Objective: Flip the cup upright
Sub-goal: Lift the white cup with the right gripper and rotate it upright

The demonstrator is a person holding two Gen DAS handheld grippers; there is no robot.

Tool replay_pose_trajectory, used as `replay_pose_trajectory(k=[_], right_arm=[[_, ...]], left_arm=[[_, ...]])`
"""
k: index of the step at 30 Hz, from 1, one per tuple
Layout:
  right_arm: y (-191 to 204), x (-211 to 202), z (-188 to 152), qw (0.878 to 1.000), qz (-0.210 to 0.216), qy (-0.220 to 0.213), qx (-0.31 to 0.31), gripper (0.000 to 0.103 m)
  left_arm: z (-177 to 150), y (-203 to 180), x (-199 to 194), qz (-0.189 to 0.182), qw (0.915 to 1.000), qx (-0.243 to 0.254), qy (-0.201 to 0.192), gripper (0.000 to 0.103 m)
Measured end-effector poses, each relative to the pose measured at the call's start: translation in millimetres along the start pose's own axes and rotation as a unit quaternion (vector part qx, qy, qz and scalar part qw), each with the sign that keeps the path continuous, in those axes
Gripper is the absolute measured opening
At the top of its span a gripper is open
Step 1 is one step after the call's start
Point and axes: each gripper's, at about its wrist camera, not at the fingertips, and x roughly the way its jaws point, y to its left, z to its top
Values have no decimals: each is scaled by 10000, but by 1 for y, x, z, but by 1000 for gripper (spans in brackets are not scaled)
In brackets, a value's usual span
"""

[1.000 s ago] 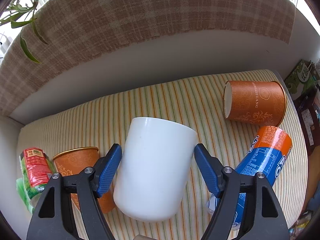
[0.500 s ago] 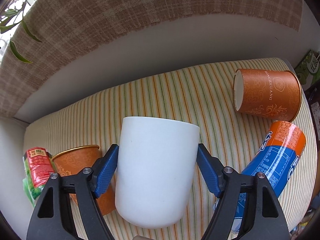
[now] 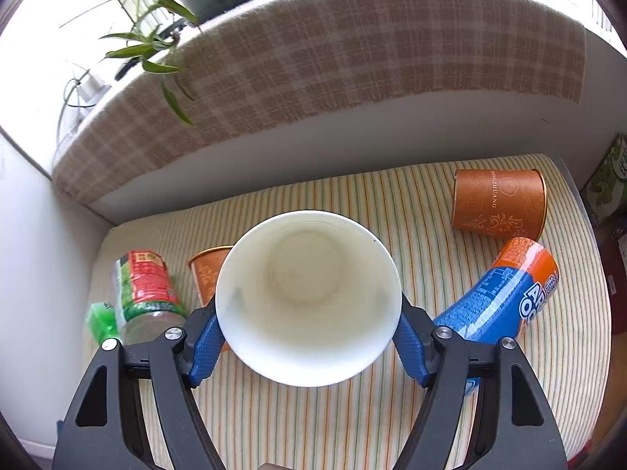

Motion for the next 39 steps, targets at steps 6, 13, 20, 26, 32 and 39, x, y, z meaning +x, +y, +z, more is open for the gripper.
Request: replay_pose_trajectory(k=[6, 13, 20, 26, 32, 39], right_arm=[[3, -38, -25, 9992, 245, -209, -246, 74], [-2, -73, -77, 9951, 758, 321, -552, 74], [-1, -68, -127, 9750, 1346, 1660, -615, 74], [7, -49, -148, 9649, 1124, 2269, -693, 74], [22, -35, -128, 9745, 846, 1932, -769, 74], [34, -13, -108, 9832, 593, 1502, -853, 74]], left_arm=[[-2, -4, 2, -4, 10000, 39, 68, 103], [-3, -8, 5, 6, 9999, 71, 120, 103], [-7, -12, 9, -2, 9998, 114, 174, 103], [-6, -9, 8, -1, 9998, 48, 169, 103], [-4, -1, 4, 59, 9999, -11, 121, 103], [-2, 3, 5, 71, 9999, -18, 137, 103]])
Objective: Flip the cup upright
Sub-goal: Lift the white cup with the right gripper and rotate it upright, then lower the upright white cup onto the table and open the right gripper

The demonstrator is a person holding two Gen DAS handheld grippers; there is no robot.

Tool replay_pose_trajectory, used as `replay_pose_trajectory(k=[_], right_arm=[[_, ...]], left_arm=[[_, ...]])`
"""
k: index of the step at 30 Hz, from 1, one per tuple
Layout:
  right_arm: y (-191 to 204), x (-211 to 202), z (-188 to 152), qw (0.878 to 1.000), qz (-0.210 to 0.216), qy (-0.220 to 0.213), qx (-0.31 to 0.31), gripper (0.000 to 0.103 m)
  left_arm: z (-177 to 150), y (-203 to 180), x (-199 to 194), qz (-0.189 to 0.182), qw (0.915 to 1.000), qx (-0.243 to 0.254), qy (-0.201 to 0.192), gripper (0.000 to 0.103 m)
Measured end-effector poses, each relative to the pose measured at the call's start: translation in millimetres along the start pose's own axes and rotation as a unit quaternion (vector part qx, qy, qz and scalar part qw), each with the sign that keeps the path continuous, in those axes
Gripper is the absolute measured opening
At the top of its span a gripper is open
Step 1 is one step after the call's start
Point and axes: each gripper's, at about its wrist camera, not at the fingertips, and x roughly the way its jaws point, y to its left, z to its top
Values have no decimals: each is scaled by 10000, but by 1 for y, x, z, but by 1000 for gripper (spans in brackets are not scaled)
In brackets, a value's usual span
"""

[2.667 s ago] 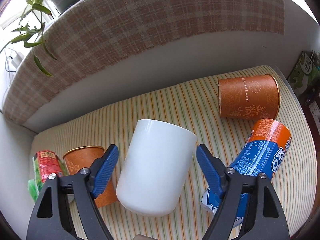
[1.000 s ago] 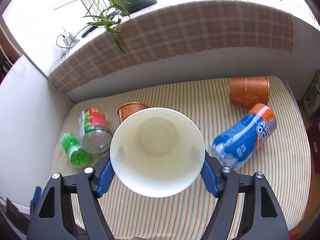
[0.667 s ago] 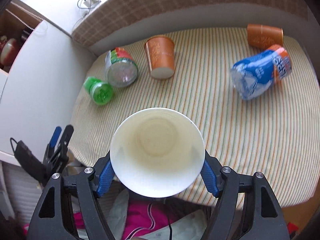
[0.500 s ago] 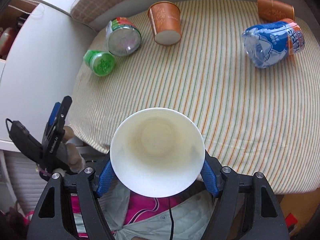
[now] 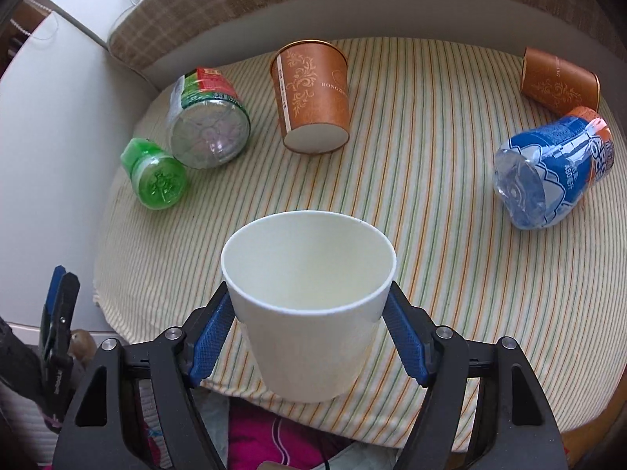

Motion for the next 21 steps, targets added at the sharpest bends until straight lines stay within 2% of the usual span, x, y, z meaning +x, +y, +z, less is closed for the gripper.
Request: replay_pose_trajectory(k=[6, 10, 13, 15, 21], right_arm=[[-10, 7, 8, 9996, 134, -221, 90, 75], [-20, -4, 2, 9978, 326, -535, 237, 75], [-28, -22, -10, 9949, 548, -788, 305, 76], [-31, -37, -20, 9918, 573, -1101, 301, 76], [-47, -79, -63, 9782, 199, -2039, 335, 76]], left_arm=[[1, -15, 6, -261, 9993, 209, 182, 103], [3, -34, 14, -759, 9954, 333, 471, 103], [5, -46, 27, -1222, 9886, 218, 848, 103], [8, -53, 39, -1555, 9812, 52, 1146, 103], [10, -85, 74, -2122, 9604, -113, 1802, 103]])
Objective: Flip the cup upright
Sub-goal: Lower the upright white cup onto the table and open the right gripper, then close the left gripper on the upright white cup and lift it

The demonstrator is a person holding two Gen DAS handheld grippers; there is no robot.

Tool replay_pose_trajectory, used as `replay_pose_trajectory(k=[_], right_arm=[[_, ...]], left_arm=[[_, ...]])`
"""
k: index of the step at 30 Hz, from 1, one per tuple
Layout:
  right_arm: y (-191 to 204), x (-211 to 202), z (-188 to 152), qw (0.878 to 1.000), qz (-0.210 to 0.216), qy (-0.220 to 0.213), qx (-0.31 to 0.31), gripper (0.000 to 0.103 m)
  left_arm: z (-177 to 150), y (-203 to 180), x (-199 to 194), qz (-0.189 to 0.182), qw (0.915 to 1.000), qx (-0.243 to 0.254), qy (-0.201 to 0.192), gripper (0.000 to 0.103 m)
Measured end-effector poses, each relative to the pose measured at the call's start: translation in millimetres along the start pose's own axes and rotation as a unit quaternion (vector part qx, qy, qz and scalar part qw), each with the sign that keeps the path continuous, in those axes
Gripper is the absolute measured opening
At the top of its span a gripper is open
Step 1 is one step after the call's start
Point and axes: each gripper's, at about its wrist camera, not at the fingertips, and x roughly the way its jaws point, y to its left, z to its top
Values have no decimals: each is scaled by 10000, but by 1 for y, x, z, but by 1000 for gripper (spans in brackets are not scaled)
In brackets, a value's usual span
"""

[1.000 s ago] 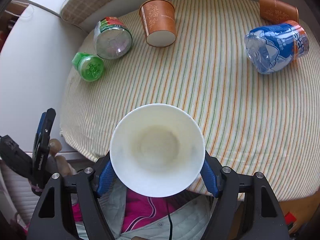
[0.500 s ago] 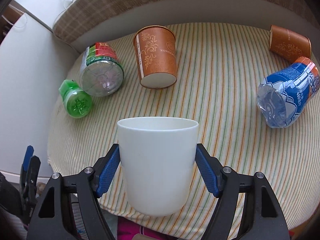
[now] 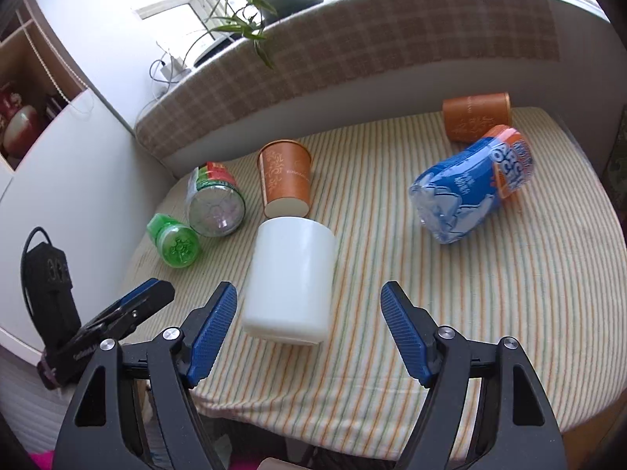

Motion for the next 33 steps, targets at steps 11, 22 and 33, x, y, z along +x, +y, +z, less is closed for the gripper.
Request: replay_pose_trajectory(k=[11, 22, 33], right_arm=[[-39, -53, -42, 9897, -855, -1029, 516, 80], [-62, -56, -62, 9853, -1003, -1027, 926, 80], [-70, -58, -66, 9828, -1122, -1043, 1033, 80]], left_arm=[[17, -7, 71, -1123, 9791, -1032, 1345, 93], [21, -16, 102, -1332, 9680, -1211, 1747, 93], [18, -28, 113, -1433, 9653, -1107, 1883, 77]])
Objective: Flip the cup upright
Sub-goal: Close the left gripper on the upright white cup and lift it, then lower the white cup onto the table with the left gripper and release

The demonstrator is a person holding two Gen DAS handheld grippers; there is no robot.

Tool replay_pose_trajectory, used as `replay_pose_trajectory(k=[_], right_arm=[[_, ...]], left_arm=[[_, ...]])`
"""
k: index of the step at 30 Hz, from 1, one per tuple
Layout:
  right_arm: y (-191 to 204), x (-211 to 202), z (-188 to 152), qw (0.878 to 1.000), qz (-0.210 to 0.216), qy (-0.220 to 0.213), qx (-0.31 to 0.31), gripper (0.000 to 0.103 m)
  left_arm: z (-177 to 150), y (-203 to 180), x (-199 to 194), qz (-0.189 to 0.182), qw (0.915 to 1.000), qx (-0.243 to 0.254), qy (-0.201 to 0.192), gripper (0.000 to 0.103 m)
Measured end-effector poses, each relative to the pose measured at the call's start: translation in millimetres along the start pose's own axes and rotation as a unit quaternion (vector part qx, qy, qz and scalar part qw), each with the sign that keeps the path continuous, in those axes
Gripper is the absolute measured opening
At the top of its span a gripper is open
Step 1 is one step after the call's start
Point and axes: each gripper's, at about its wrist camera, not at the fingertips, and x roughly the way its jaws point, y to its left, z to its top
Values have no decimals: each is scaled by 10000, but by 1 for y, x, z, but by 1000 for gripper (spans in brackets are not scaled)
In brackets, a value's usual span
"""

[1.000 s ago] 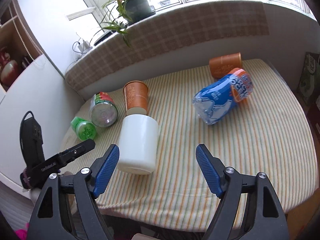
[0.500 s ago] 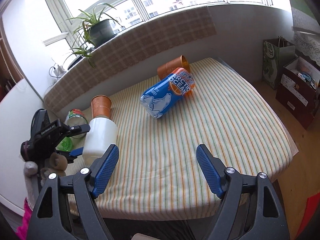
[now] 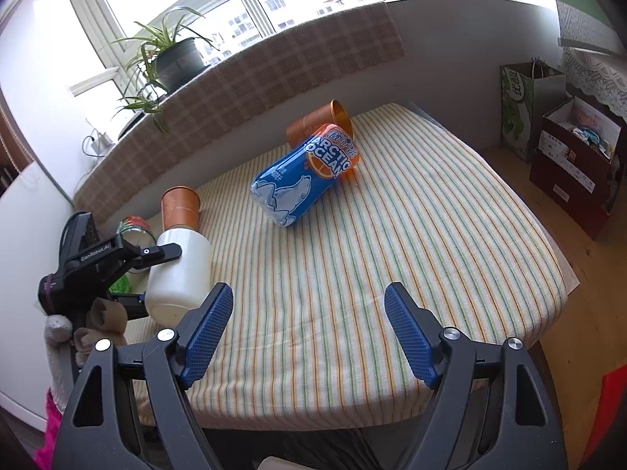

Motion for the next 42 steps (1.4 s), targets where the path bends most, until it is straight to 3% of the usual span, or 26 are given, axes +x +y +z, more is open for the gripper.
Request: replay_pose_trajectory(k=[8, 13, 20, 28, 35, 42], right_arm=[[-3, 3, -2, 10000, -30, 44, 56, 80], [-3, 5, -2, 10000, -44, 54, 64, 80], [0, 7, -5, 10000, -40, 75, 49, 80], [2, 8, -7, 9999, -46, 109, 58, 80], [0, 9, -7, 9998, -59, 131, 105, 80], [-1, 7, -7, 9999, -72, 104, 110, 80]], left_arm=[[-7, -10, -7, 289, 9984, 429, -238, 77], [-17, -23, -17, 632, 9915, 985, -577, 77], [-26, -34, -27, 912, 9817, 1392, -930, 77], [-31, -48, -34, 1262, 9656, 1856, -1311, 76], [-41, -63, -32, 1659, 9426, 2402, -1621, 76], [-46, -69, -25, 1812, 9335, 2624, -1640, 76]])
